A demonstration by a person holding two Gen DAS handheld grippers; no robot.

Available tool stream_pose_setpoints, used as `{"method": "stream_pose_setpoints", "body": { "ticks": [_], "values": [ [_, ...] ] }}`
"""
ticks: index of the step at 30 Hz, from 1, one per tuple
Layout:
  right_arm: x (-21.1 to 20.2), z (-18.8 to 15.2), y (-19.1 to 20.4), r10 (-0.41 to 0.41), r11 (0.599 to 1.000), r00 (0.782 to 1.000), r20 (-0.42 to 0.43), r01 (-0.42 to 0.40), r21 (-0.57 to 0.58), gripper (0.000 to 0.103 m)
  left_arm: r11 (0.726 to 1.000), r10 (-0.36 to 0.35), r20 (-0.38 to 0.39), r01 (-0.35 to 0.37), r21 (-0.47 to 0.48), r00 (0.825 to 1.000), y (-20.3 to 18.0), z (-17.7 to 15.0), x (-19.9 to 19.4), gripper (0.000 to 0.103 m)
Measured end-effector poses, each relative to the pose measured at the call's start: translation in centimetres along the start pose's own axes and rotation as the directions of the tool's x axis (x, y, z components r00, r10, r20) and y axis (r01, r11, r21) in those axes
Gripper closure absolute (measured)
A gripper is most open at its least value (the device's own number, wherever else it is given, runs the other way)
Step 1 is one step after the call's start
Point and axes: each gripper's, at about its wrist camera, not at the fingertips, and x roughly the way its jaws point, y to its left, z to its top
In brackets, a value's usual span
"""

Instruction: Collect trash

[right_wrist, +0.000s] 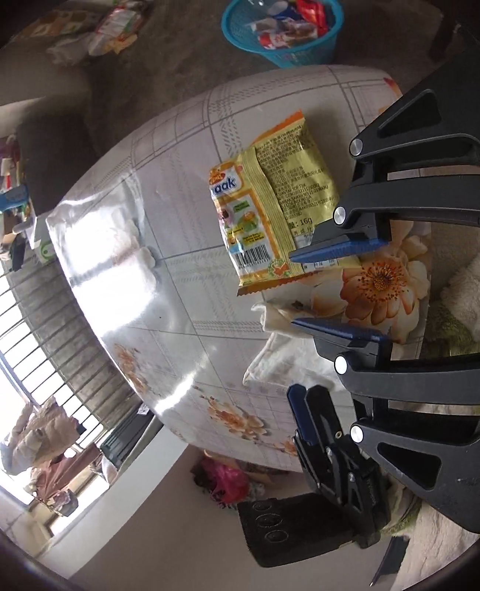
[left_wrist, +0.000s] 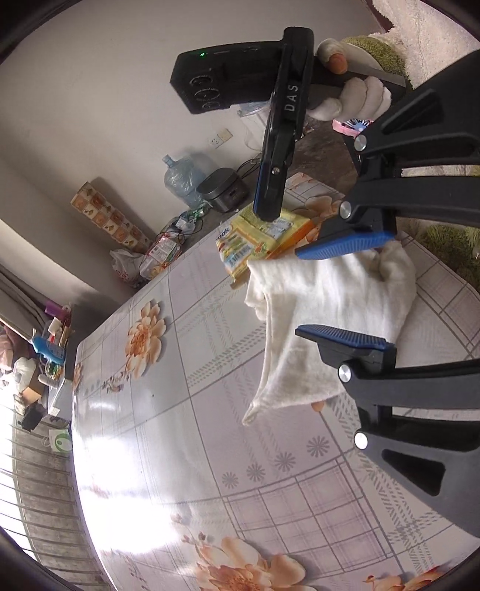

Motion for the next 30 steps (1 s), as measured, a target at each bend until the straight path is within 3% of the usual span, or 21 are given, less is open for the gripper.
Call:
{"method": "stream_pose_setpoints", "body": {
  "ticks": [5,11,13,18,22,26,30],
  "values": [
    [-2.3,-0.3,-3.8,-0.056,0.994,0.997,0.054,0.051,0.101,0.054,0.999,0.026,0.014,-0.025,-0.030,1.000,1.2,-0.4,-0.8,0.067],
    [-3.0,-2.0,-7.3,-0.016,0.955,0.998,0.058,-0.002,0.296,0.053,1.000,-0.004,0.028,0.005,-0.023,1.000,0.6,0.1,-0.4,0.065],
    [-3.0,-2.3,-8.6,-0.007,0.933,0.998,0.065,-0.017,0.359,0.053,1.000,-0.024,0.040,0.024,0.009,0.999,-0.4,0.9,0.1,0.065],
    [-2.1,-3.0,-11.6,0.110,0.844,0.989,0.094,-0.143,0.517,0.053,0.991,-0.082,0.053,0.076,0.110,0.995,-3.4,3.4,2.2,0.065],
    [-1.8,-3.0,-12.4,0.155,0.806,0.980,0.124,-0.198,0.558,0.054,0.985,-0.082,-0.022,0.084,0.151,0.996,-4.8,4.9,6.1,0.071],
    [-1.7,-3.0,-12.5,0.155,0.801,0.979,0.129,-0.201,0.564,0.058,0.986,-0.036,-0.119,0.054,0.156,0.992,-4.7,5.2,9.8,0.076],
    [-1.9,-3.4,-12.7,0.176,0.795,0.974,0.143,-0.226,0.563,0.060,0.988,-0.042,-0.153,0.064,0.143,0.987,-4.5,5.1,10.8,0.076]
  ]
}}
